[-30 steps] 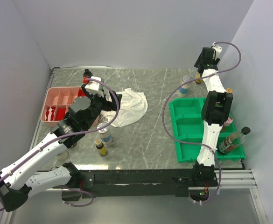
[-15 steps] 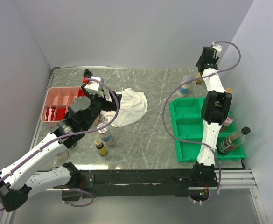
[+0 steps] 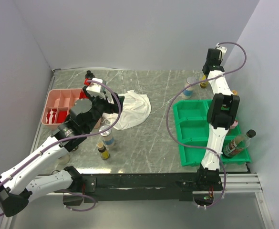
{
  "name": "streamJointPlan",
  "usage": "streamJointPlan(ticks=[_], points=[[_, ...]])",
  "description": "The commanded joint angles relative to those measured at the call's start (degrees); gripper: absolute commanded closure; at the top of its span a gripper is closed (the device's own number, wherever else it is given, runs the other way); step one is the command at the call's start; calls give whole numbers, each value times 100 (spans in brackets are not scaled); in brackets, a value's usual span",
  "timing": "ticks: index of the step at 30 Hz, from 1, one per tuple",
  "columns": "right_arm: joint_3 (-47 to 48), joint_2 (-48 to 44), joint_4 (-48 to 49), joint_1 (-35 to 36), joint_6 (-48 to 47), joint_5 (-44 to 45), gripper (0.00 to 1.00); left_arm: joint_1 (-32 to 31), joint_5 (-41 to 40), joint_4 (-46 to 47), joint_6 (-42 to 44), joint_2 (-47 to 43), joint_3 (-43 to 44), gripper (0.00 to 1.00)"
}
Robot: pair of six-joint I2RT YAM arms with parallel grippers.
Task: Organize the condiment bottles
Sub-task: Pick up the bottle from the corner of the board.
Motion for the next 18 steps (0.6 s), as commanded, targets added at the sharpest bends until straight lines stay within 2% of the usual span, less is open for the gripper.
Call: streamJointPlan(ticks=[1, 3, 7, 10, 13, 18], points=[[-234, -1597, 539, 259, -307, 229, 100, 33, -84, 221, 73, -168, 24, 3], [-409, -2090, 540, 364, -343, 194, 100, 24, -172, 238, 100, -177, 15, 3], [-445, -2696, -74, 549, -405, 404, 100, 24, -304, 256, 135, -177, -20, 3], [-901, -3337, -452, 646, -195, 509, 100, 24, -365, 291, 144, -186, -46, 3], [-1717, -4128, -708, 987, 130, 563, 100, 24, -374, 291, 144, -177, -46, 3], [-3659, -5789, -577, 1217, 807, 501, 100, 24, -357, 300, 126, -186, -55, 3]])
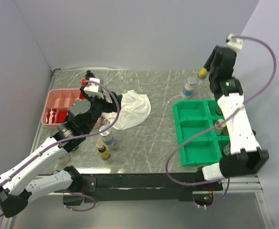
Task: Organize the condiment bottles
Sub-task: Pick up the bottle from the corner of the board, then place the bottle in the storage box.
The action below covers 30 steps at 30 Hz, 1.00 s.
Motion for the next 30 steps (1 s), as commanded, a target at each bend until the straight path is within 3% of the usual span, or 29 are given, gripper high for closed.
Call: streamJointPlan(ticks=[1, 5, 11, 16, 22, 30], points=[[-1381, -1104, -94, 166, 740, 112, 100, 20, -99, 252, 102, -107, -35, 3], [-2427, -2079, -497, 411, 1101, 244, 100, 20, -99, 252, 85, -89, -44, 3], [-3211, -3046, -1490, 491, 1347, 489, 100, 11, -134, 243, 84, -72, -44, 3], [-3449, -3707, -1999, 482, 1488, 1008, 100, 11, -134, 243, 58, -2, -53, 3], [-3669, -4024, -2720, 482, 2138, 719, 100, 2, -134, 252, 41, 69, -79, 3], [-3608, -4376, -3608, 491, 2419, 1183, 100, -50, -99, 252, -38, 201, -88, 3]])
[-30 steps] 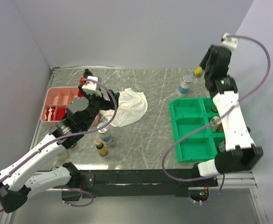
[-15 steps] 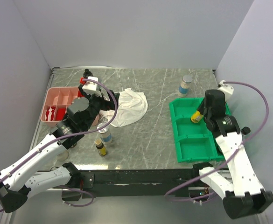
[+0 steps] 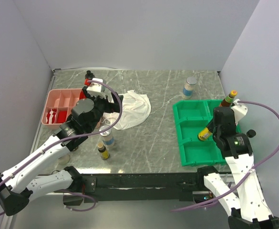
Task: Organize the condiment bottles
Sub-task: Place the bottle in the storage box.
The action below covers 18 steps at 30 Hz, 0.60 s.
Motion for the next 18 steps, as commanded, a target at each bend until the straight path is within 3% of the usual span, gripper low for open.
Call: streamJointPlan(ticks=[1, 10, 18], points=[[211, -143, -640, -3, 378, 633, 100, -63, -40, 201, -28, 85, -22, 3], [-34, -327, -854, -3, 1116, 590, 100, -301, -172, 237, 7, 146, -58, 3], [-290, -309, -1275, -3, 2205, 1362, 100, -520, -181, 245, 25, 173, -66, 3]])
